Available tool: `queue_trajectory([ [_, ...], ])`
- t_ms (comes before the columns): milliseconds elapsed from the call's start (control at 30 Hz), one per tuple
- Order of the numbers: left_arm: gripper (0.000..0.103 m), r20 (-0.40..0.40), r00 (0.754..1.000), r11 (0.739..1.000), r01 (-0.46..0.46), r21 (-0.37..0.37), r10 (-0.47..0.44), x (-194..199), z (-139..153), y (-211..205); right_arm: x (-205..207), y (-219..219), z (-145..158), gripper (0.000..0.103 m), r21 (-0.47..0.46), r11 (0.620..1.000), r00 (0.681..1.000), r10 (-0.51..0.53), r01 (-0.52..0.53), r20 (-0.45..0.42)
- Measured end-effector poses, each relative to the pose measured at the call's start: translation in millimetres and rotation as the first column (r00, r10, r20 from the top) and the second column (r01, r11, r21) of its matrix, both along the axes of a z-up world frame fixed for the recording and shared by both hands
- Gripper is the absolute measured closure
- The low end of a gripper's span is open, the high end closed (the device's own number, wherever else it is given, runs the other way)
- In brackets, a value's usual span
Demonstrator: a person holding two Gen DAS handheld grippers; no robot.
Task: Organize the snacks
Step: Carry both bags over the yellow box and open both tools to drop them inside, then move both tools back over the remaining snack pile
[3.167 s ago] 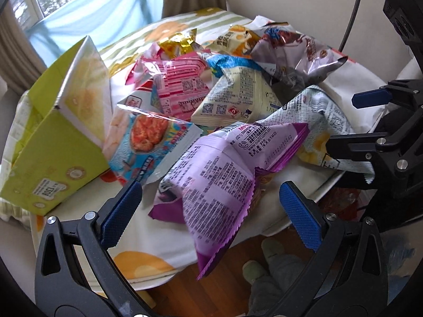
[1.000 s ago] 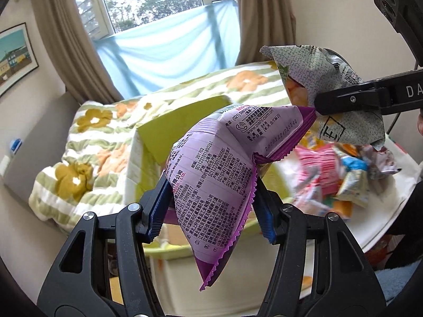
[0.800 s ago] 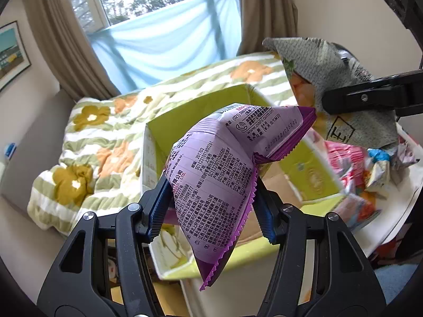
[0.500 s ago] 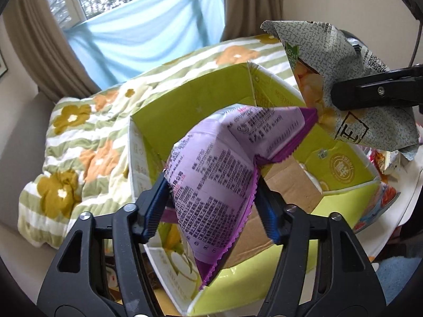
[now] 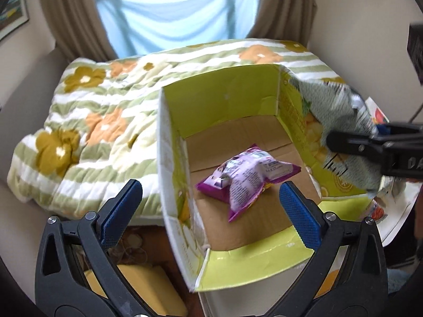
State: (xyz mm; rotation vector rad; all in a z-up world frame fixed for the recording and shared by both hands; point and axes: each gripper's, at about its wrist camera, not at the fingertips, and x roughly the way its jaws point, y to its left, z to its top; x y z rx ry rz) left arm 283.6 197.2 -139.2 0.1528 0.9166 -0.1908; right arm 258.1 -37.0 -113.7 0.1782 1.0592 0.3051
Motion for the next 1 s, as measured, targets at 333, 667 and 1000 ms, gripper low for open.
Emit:
queue_trajectory([
  [333,0.001,0.02,0.992,0.992,-0.122,-0.029,0.122,-3.6,13.5,23.3,-1.8,12.8,-15.8,0.043,0.013,1.0,1.0,-0.004,0.004,0.008],
  [667,0.001,0.006,0.989,0.988,-0.148,-0.036,0.148,-16.7,8.7,31.0,-24.5,2.3,-10.9,0.0,0.058,0.998,0.997,-0.027,0.023,0.07],
  [1000,0.001,0.039,0.991,0.988,-0.126,-0.084,0.13,-31.8,20.8,36.2,-50.2,4.2,3.2,0.0,0.009,0.999,0.994,-0.039,0.038,0.099],
])
